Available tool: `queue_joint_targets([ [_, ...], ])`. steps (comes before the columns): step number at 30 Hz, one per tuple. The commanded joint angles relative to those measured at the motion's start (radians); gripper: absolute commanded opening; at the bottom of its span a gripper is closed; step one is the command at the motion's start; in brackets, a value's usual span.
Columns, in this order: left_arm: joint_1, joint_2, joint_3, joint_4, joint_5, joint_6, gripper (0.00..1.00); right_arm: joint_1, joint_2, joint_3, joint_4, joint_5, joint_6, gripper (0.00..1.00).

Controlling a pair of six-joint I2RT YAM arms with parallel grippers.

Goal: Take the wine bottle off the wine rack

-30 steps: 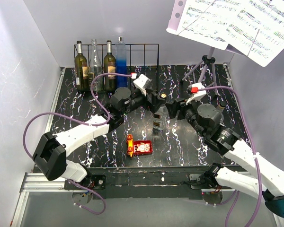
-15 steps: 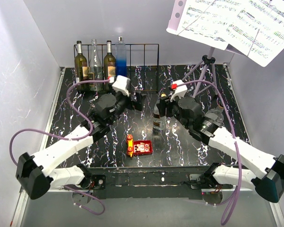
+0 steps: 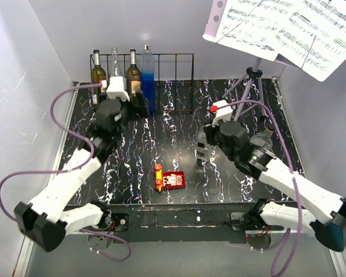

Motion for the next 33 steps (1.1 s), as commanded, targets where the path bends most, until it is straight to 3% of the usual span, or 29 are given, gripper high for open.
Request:
queue_joint_targets([
  [1,0.114,0.16,0.155,-0.145,0.122,-0.024,0.98,-0.007,-0.189,-0.014,-0.003,0.128,-0.084,0.01],
  [9,0.234,0.386,0.435,-0.179,0.204,0.01,0.98,-0.044,-0.34,-0.091,-0.121,0.122,0.002,0.01],
  [13,0.278,0.482,0.524,-0.174,0.226,0.024,0.98,-0.053,-0.387,-0.155,-0.069,0.128,-0.007,0.01],
  [15,0.295,0.529,0.565,-0.163,0.255,0.031,0.98,-0.057,-0.395,-0.162,-0.075,0.151,0.0,0.1],
  [18,0.308,0.63,0.677,-0.191,0.246,0.05,0.98,-0.061,-0.41,-0.146,-0.104,0.177,0.013,0.36],
  [21,0.317,0.726,0.792,-0.212,0.218,0.059,0.98,-0.061,-0.424,-0.12,-0.121,0.18,-0.004,0.55],
  [29,0.322,0.964,1.08,-0.218,0.234,0.067,0.98,-0.062,-0.438,-0.005,-0.21,0.144,-0.023,0.6],
  [33,0.323,1.07,1.172,-0.124,0.195,0.073,0.96,-0.062,-0.449,0.073,-0.287,0.078,-0.015,0.64],
])
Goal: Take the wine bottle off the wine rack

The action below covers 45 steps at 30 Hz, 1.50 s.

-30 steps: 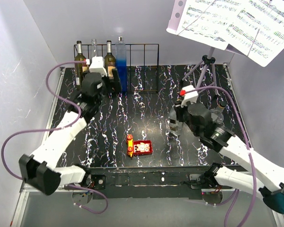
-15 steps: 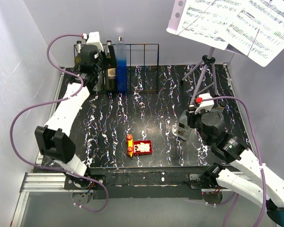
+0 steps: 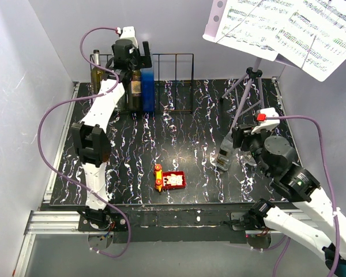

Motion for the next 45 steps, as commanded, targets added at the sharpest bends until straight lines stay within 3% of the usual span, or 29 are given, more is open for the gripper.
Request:
queue_joint_targets([
  [1,0.007,0.062,0.133,0.108,-0.028,0.039,0.95,-0.002,-0.028,0.116,-0.058,-0.066,-0.004,0.64],
  [13,0.015,0.332,0.32,0.3,0.03,0.045,0.86,-0.001,-0.048,0.195,-0.125,-0.151,0.003,0.65],
  [16,0.015,0.36,0.322,0.325,0.044,0.024,0.87,-0.001,-0.022,0.203,-0.13,-0.168,0.003,0.65],
  [21,0.01,0.334,0.23,0.337,0.083,0.018,0.98,-0.001,0.007,0.206,-0.119,-0.169,0.009,0.65],
  [30,0.01,0.354,0.18,0.337,0.073,0.01,0.9,-0.001,0.013,0.217,-0.107,-0.188,0.027,0.65],
  [36,-0.001,0.349,0.165,0.373,0.112,0.031,0.67,-0.001,0.004,0.205,-0.099,-0.178,0.029,0.65],
  [38,-0.01,0.325,0.119,0.401,0.115,0.051,0.47,-0.002,0.005,0.199,-0.09,-0.178,0.029,0.65],
  [42,-0.045,0.242,0.009,0.496,0.086,0.102,0.25,-0.001,0.008,0.192,-0.081,-0.181,0.029,0.65],
  [45,-0.068,0.196,-0.037,0.53,0.089,0.124,0.0,-0.001,0.002,0.186,-0.07,-0.18,0.029,0.65],
])
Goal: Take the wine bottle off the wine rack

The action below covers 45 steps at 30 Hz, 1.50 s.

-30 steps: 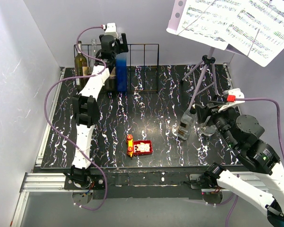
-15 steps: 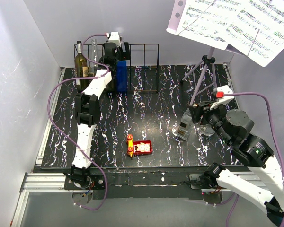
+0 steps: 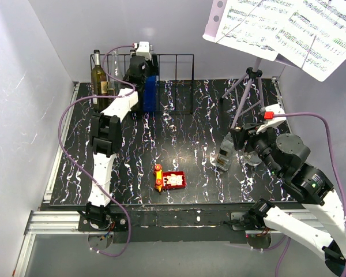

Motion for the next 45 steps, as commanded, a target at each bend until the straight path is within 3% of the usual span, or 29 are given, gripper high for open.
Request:
queue_joint_targets([
  [1,-0.055,-0.157,-0.072,0.048,0.009,0.064,0.0,-0.002,-0.013,0.015,0.073,-0.003,0.002,0.65],
  [12,-0.086,-0.364,-0.296,0.242,0.078,0.041,0.0,-0.001,-0.076,-0.019,0.091,0.003,0.008,0.65],
  [19,-0.086,-0.565,-0.544,0.383,0.21,-0.019,0.0,-0.001,-0.092,-0.029,0.111,-0.016,0.027,0.64],
  [27,-0.088,-0.769,-0.879,0.656,0.492,-0.088,0.0,-0.001,-0.098,-0.051,0.148,-0.055,0.036,0.64],
  [35,-0.109,-0.759,-1.026,1.004,0.782,-0.247,0.0,-0.001,-0.116,-0.062,0.144,-0.095,0.059,0.64],
  [45,-0.192,-0.639,-1.011,1.247,0.986,-0.244,0.0,-0.001,-0.118,-0.092,0.196,-0.1,0.02,0.64],
])
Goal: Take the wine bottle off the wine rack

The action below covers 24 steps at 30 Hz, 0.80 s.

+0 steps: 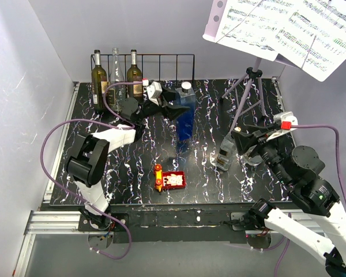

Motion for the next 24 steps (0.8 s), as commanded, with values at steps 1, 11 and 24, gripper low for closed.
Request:
queue_joint_targets([
  [1,-0.044,-0.012,0.033,0.293,0.107,0.002,0.0,-0.001,0.03,-0.018,0.089,-0.001,-0.028,0.64],
  [11,-0.131,0.037,-0.056,0.321,0.119,0.11,0.0,-0.002,0.381,0.254,0.028,-0.021,0.041,0.64],
  [24,-0.142,0.095,-0.091,0.436,0.088,0.073,0.0,-0.002,0.63,0.376,-0.047,-0.023,0.098,0.66],
])
